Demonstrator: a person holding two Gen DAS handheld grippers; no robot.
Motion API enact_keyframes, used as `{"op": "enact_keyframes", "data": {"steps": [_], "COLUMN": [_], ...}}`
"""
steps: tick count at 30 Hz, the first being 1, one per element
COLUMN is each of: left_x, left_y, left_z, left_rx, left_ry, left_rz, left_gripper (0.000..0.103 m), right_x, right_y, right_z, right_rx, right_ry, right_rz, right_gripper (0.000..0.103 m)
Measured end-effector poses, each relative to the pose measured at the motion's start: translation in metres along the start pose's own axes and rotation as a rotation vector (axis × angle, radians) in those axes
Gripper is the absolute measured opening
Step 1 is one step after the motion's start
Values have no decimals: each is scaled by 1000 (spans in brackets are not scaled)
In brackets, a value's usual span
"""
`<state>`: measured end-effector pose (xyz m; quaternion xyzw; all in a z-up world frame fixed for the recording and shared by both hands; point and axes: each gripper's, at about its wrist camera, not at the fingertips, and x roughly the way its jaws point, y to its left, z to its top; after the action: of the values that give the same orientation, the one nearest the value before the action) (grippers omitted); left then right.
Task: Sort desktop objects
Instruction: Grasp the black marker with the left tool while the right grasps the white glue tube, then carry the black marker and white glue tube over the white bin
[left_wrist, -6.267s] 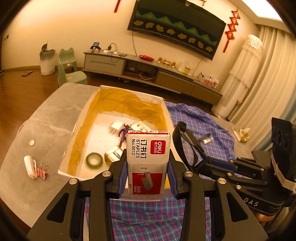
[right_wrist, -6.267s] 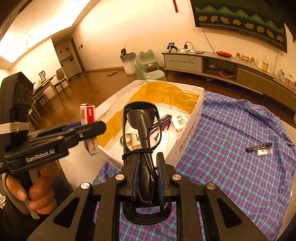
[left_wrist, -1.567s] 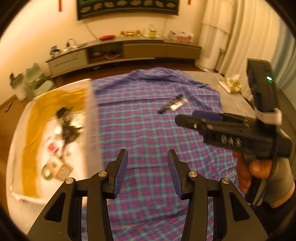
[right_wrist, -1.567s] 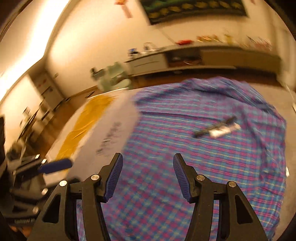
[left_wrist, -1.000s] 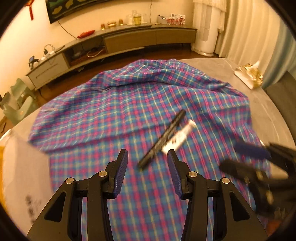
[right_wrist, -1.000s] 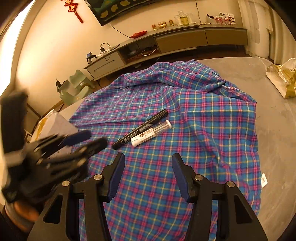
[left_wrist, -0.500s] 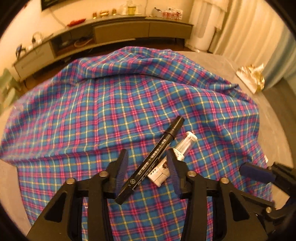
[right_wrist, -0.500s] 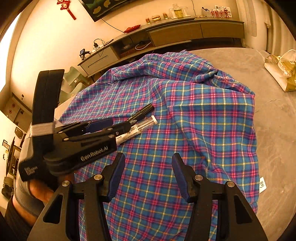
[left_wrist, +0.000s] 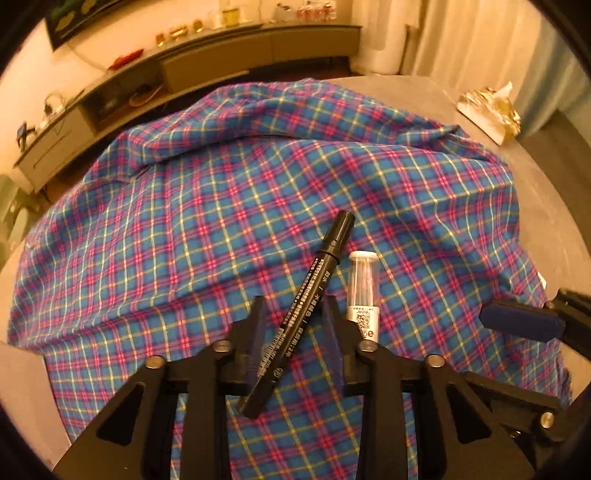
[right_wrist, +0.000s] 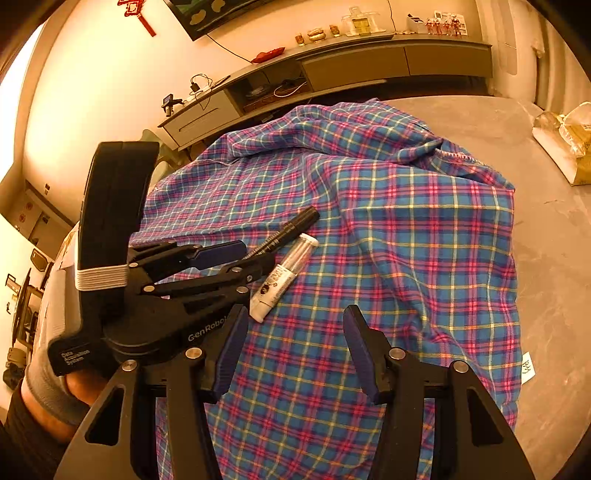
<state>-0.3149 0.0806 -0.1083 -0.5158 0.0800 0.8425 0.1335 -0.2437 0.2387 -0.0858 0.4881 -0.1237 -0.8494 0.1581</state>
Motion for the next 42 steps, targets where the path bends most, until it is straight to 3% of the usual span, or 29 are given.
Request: {"op": "enact_keyframes", "data": {"steps": [2,9,15,20,22,23,29,37,42], "left_x": [-1,-24,-47,-63,-70,-73,-83,-116,-135], "left_y": [9,51,49,42,44,46,49,40,33], "left_z": [-5,-53,-99,-129,-140,-146,-152,-167,-179], "left_rx": [-42,-266,-310,-298,-304,-311,-323,-334,-332], "left_ry": [0,-8,-17,-28,-27,-26,-26,-59,-72], "left_rz": [19,-1,-4,0,-7,-10,-11,-7,14], "left_gripper": [14,13,13,13,13,13,13,13,13], "right_x": [1,6,41,70,74,74,47,3,-10], "right_y": [-2,9,27,45,53,56,53,88,117], "right_z": [0,1,10,24,24,23,6,-37,-77], "right_rx": [-1,-51,-92,-197,-254,-281,-275,-305,-389], "right_ry": [0,4,39,39,40,41,15,-26,-40], "right_rz": [-15,-22,-92,-214,-262,-282,-243,-114,-126], "right_gripper": [55,56,58,59,37,21,20,20,20]}}
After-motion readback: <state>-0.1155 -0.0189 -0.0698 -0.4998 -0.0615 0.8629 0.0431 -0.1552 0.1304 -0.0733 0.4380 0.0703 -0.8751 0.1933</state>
